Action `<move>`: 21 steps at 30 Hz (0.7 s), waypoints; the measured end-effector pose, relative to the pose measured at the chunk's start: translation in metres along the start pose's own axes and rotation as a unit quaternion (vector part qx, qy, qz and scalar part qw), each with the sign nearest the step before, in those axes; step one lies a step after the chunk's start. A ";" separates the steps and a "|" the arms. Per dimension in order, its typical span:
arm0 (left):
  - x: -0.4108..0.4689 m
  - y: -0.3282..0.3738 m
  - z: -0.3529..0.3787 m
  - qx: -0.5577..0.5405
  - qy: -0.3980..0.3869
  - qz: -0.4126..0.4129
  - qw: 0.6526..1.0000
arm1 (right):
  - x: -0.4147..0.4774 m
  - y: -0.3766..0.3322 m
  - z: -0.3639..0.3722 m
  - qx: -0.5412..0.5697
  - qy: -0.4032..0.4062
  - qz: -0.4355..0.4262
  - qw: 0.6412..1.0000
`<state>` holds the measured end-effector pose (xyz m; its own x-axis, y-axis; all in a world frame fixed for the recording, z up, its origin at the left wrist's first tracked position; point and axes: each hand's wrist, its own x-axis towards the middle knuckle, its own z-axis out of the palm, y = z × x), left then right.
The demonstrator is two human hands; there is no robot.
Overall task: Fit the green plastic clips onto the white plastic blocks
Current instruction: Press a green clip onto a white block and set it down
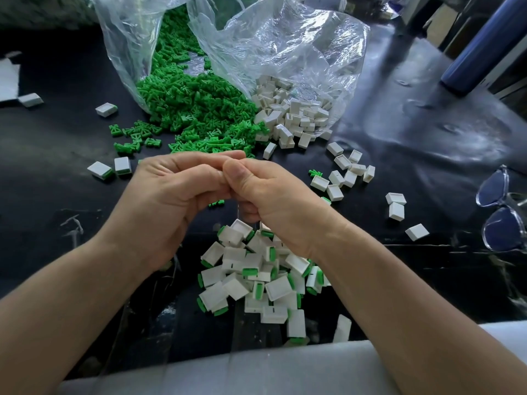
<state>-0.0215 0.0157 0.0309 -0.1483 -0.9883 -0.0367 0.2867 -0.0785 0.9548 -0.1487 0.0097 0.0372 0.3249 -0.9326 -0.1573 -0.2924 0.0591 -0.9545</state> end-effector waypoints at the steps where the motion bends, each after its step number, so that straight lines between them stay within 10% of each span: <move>1: 0.000 0.000 -0.001 0.002 -0.003 0.002 1.000 | 0.000 0.000 0.000 0.000 -0.001 -0.001 1.000; 21: 0.003 -0.001 -0.003 0.021 -0.010 -0.016 1.000 | 0.001 0.000 -0.002 0.023 -0.025 -0.012 0.999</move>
<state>-0.0195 0.0121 0.0287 -0.1747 -0.9827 -0.0613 0.2424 -0.1033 0.9647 -0.1506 0.0075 0.0373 0.3760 -0.9150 -0.1460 -0.2428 0.0548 -0.9685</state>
